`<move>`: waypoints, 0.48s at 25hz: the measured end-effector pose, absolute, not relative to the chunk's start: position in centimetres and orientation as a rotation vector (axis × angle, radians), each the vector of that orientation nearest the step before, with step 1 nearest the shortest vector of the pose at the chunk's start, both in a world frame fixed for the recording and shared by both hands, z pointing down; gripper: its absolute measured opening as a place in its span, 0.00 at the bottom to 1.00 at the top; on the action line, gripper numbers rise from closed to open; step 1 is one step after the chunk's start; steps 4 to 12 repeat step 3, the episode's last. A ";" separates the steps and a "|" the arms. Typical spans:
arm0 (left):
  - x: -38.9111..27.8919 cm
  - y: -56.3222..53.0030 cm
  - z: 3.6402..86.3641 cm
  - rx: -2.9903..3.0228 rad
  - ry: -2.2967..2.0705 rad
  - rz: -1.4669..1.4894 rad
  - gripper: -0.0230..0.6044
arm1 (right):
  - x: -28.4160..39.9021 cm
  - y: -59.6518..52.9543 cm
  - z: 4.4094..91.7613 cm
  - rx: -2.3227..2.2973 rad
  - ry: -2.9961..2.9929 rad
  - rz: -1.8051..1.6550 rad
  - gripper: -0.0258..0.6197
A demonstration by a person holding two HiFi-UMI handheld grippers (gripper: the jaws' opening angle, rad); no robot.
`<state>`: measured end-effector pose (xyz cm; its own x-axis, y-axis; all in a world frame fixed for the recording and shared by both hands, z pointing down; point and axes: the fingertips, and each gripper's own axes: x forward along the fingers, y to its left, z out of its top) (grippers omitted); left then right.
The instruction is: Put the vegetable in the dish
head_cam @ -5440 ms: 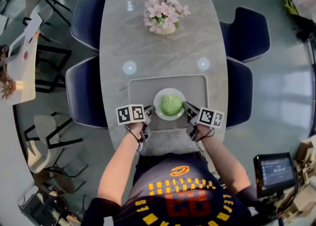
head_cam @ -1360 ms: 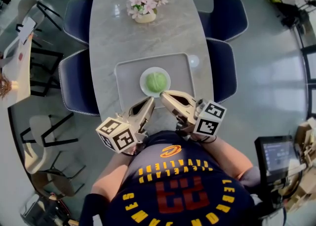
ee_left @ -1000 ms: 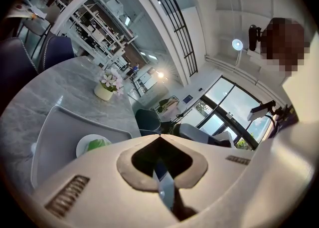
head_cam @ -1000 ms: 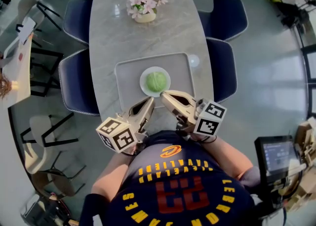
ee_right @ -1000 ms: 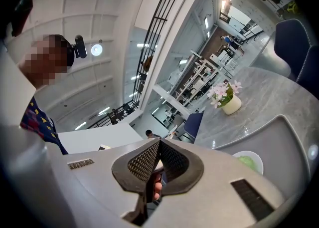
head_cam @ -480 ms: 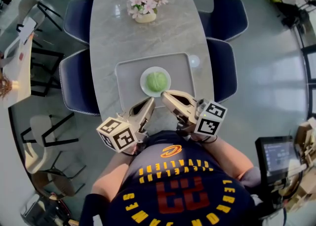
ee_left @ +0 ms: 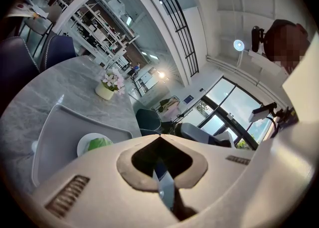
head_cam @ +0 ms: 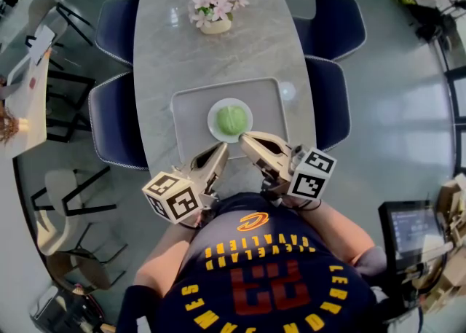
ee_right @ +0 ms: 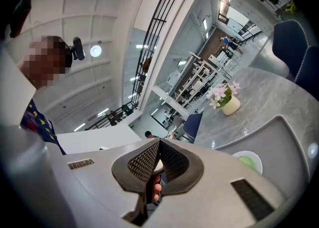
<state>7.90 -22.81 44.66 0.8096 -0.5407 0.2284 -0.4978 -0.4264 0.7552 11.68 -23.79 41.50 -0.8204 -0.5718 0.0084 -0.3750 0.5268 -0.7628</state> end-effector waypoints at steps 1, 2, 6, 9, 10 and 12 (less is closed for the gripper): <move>7.9 -22.8 44.7 2.098 -0.765 -0.061 0.04 | 11.7 -23.8 41.5 -0.800 2.524 -1.175 0.05; 7.9 -22.8 44.7 2.096 -0.766 -0.061 0.04 | 11.7 -23.8 41.5 -0.801 2.522 -1.176 0.05; 7.8 -22.7 44.7 2.095 -0.766 -0.061 0.04 | 11.7 -23.7 41.5 -0.803 2.521 -1.177 0.05; 7.8 -22.7 44.7 2.095 -0.766 -0.061 0.04 | 11.7 -23.7 41.5 -0.803 2.521 -1.177 0.05; 7.8 -22.7 44.7 2.095 -0.766 -0.061 0.04 | 11.7 -23.7 41.5 -0.803 2.521 -1.177 0.05; 7.8 -22.7 44.7 2.095 -0.766 -0.061 0.04 | 11.7 -23.7 41.5 -0.803 2.521 -1.177 0.05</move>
